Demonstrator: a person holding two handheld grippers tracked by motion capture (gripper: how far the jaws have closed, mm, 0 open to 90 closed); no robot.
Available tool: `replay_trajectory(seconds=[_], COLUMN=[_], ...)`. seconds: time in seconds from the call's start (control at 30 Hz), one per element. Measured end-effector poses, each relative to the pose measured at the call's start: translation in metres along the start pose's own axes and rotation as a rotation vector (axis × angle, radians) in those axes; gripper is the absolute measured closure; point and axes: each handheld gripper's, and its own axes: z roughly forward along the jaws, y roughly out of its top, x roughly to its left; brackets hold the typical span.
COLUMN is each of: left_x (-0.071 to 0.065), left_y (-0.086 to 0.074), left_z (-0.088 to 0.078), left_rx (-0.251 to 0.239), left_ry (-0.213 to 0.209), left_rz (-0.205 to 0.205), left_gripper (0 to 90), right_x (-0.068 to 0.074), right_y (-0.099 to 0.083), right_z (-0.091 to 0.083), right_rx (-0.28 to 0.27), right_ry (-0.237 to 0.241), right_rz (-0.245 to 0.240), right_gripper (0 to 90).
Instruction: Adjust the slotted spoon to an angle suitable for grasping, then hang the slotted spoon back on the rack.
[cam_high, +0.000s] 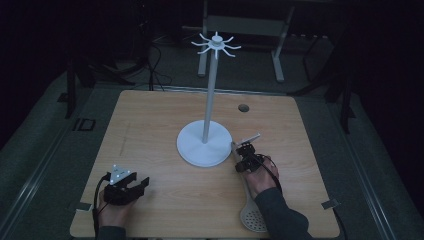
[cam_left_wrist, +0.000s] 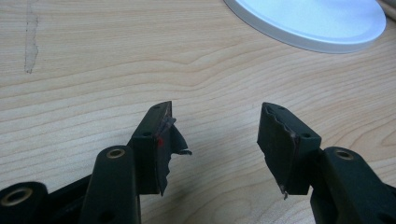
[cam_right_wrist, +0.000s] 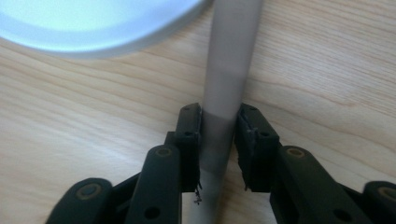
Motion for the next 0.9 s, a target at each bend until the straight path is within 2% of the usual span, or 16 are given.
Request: replay_trajectory(seconds=[0.07, 0.13, 0.23, 0.57, 0.67, 0.77, 0.9], left_x=[0.000, 0.000, 0.000, 0.000, 0.000, 0.000, 0.000], left_y=[0.000, 0.000, 0.000, 0.000, 0.000, 0.000, 0.000], left_z=[0.000, 0.000, 0.000, 0.000, 0.000, -0.001, -0.001], left_rx=[0.000, -0.002, -0.003, -0.005, -0.005, -0.005, -0.006], left_ry=[-0.001, -0.001, 0.000, 0.002, 0.003, 0.001, 0.002], left_rz=[0.000, 0.001, -0.002, -0.003, -0.003, -0.001, -0.002], left_gripper=[45.9, 45.9, 45.9, 45.9, 45.9, 45.9, 45.9], right_x=[0.001, 0.005, 0.006, 0.002, 0.002, 0.002, 0.002], right_y=[0.000, 0.000, 0.000, -0.001, -0.001, -0.001, -0.002], right_z=[-0.003, -0.007, -0.009, -0.020, -0.023, -0.030, -0.035], right_rx=[-0.010, -0.041, -0.056, -0.140, -0.168, -0.240, -0.306], right_ry=[-0.009, -0.036, -0.041, -0.021, -0.012, -0.013, -0.019], right_rz=[-0.007, -0.035, -0.043, -0.054, -0.071, -0.104, -0.128], right_gripper=[73.4, 73.8, 73.8, 74.0, 74.0, 74.0, 74.1])
